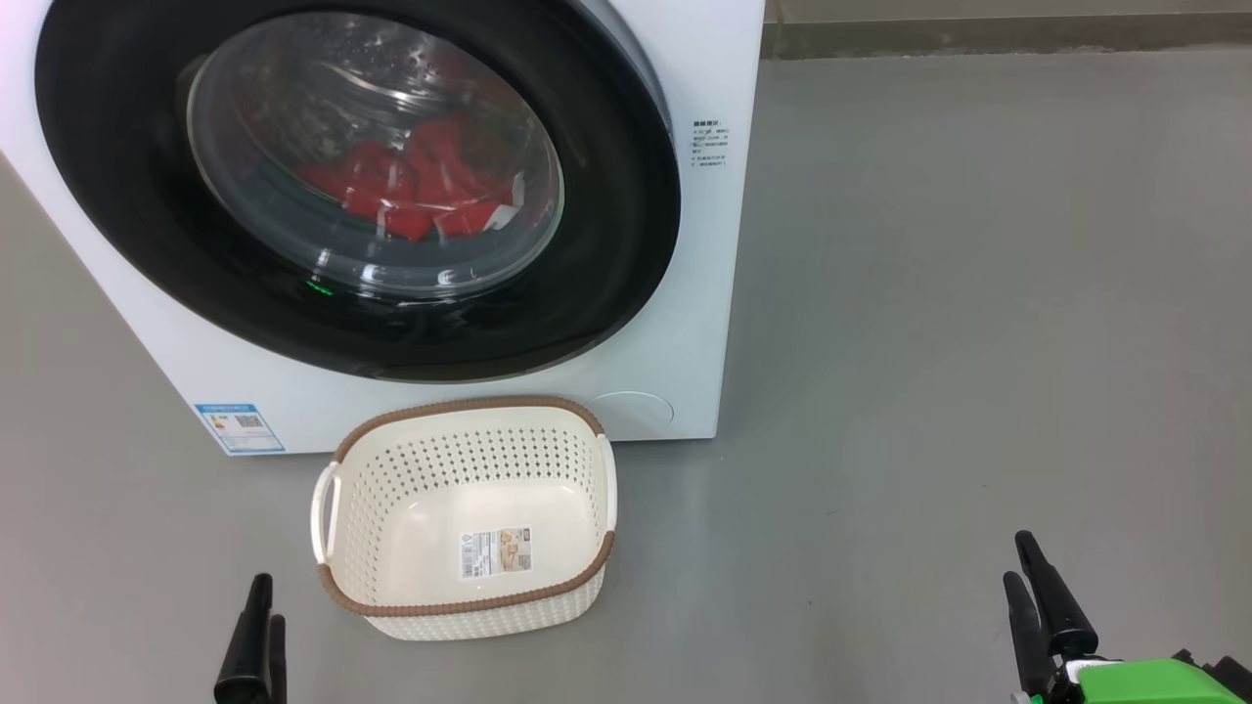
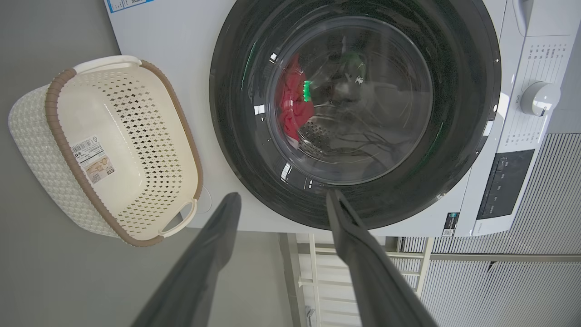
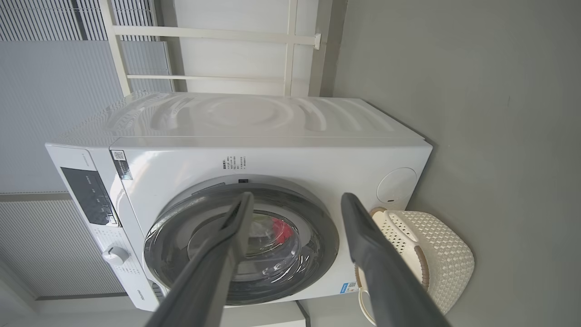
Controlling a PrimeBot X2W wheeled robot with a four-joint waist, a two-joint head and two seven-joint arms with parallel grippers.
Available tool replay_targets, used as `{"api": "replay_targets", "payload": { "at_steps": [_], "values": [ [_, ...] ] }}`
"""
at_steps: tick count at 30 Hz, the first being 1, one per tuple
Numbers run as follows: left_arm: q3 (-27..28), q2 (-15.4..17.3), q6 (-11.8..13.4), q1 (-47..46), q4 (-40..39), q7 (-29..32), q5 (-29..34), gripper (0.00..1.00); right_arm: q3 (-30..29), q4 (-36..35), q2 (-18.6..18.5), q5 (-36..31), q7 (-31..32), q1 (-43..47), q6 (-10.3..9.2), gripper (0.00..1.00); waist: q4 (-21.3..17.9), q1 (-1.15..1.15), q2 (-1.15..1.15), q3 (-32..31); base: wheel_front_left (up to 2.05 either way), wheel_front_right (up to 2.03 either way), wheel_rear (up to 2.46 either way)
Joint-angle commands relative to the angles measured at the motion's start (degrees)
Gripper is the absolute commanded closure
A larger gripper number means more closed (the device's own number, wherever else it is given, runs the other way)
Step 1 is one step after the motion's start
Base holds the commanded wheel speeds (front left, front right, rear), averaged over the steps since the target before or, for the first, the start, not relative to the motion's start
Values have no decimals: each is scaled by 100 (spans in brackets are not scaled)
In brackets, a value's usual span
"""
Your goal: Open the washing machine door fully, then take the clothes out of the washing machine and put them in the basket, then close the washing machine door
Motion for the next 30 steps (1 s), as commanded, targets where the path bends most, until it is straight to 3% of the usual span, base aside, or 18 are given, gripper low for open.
{"api": "replay_targets", "payload": {
  "at_steps": [1,30],
  "values": [
    [10,111,-7,-144,-183,-60,112,0,40,-169,-99,-97,-47,-135,-1,0,0,-1,0,2,0,0,0],
    [-203,169,-11,-87,-439,-553,2693,0,543,-217,-498,-2111,-539,-211,-2,0,-26,-1,0,-8,0,0,0]
  ]
}}
